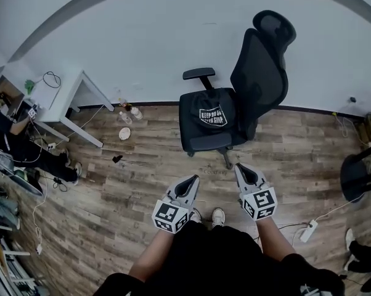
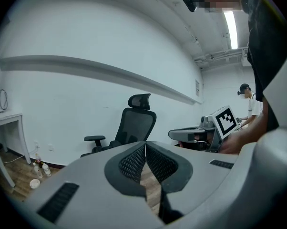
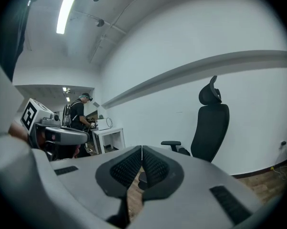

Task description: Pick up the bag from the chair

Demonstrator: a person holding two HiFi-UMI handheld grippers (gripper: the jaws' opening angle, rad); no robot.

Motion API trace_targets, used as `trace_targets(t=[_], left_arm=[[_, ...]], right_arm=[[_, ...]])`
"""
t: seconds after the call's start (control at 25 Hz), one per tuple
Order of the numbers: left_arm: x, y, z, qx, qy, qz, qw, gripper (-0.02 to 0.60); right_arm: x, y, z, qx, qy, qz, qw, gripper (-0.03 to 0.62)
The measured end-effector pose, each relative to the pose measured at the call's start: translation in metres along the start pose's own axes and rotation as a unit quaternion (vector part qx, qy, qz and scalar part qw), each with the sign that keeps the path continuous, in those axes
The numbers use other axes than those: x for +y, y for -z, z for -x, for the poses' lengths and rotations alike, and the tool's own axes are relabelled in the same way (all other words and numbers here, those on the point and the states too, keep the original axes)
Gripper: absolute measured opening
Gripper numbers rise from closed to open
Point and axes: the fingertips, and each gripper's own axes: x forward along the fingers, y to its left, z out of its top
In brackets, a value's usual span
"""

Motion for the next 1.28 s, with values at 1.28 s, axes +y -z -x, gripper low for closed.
trace_targets(t=[1.28], left_arm=[[0.211, -0.030, -0.119, 0.010, 0.016, 0.038, 0.9991, 0.023]], right_arm=[[-0.050, -0.045, -0.227, 0.033, 0.018, 0.009, 0.999, 0.021]])
